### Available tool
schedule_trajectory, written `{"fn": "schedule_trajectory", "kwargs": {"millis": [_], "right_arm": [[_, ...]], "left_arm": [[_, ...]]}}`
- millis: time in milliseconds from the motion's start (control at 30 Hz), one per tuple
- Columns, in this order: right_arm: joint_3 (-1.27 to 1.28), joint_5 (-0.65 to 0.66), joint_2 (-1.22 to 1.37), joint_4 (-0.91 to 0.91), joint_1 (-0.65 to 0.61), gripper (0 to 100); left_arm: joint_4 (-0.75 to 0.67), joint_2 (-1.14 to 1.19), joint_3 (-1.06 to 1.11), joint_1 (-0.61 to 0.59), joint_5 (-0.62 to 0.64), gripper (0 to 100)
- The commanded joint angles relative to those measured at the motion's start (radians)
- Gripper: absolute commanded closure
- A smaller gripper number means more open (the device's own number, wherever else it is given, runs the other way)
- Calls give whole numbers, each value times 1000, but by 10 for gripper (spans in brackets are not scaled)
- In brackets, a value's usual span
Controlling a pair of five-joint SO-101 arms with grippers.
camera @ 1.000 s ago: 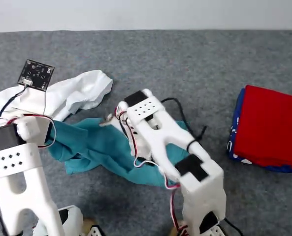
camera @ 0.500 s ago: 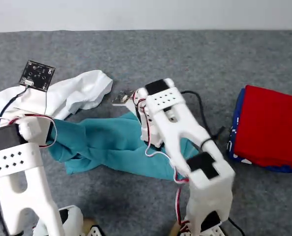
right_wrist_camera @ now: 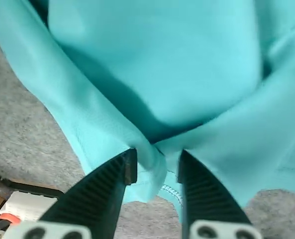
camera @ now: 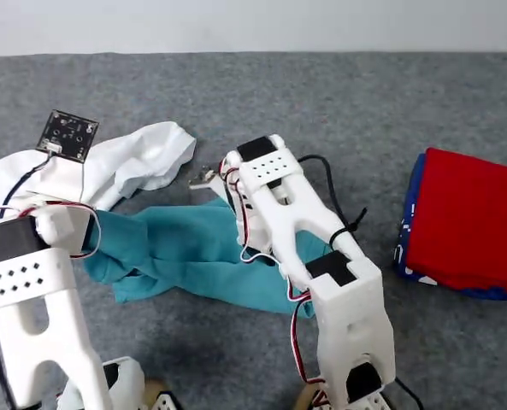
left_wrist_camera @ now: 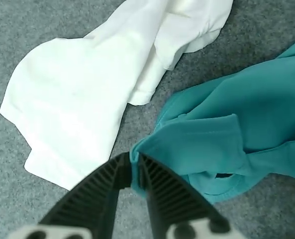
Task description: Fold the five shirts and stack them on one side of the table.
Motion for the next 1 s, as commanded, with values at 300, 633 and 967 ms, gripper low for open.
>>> {"fn": "schedule_trajectory", "kwargs": {"millis": [300, 633, 967], "right_arm": [[107, -11, -110, 41, -19, 808], [118, -5, -12, 36, -53, 901], [26, 28, 5, 41, -25, 987]], "left_arm": [[-25, -15, -10, -8, -9, 995], [-25, -11, -10, -5, -9, 995], [-25, -11, -5, -6, -9, 995]]}}
